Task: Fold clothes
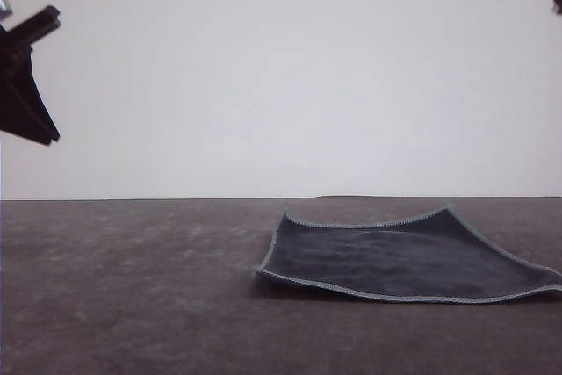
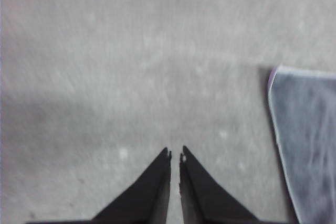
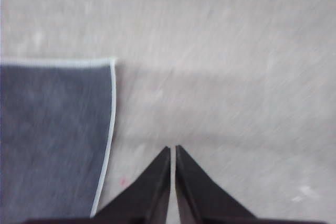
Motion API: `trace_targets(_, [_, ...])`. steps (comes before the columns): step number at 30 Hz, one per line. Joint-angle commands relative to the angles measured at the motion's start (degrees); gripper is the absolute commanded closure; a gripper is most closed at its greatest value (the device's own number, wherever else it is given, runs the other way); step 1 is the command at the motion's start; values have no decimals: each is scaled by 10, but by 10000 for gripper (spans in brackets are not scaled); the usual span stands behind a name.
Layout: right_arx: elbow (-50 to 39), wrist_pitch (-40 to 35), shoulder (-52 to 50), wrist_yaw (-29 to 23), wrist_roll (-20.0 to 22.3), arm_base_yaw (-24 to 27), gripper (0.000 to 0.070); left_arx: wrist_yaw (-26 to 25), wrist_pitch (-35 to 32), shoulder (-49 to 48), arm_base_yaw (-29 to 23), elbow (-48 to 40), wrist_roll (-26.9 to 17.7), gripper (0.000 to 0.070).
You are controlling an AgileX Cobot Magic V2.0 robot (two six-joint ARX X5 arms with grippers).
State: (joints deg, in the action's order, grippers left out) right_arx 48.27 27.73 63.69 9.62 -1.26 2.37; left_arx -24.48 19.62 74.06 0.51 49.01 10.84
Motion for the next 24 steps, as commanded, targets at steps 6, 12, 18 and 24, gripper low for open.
trace_targets(6, [7,4,39,60,3,0,685,-17,1,11,3,12,-29,671])
trace_targets(12, [7,13,44,83,4,0,168,-30,1,11,3,12,-26,323])
trace_targets(18, [7,15,44,88,3,0,149,-44,0,11,14,12,-19,308])
trace_targets(24, [7,-33,75,134,-21,0,150,-89,-51,47,56,24,19,310])
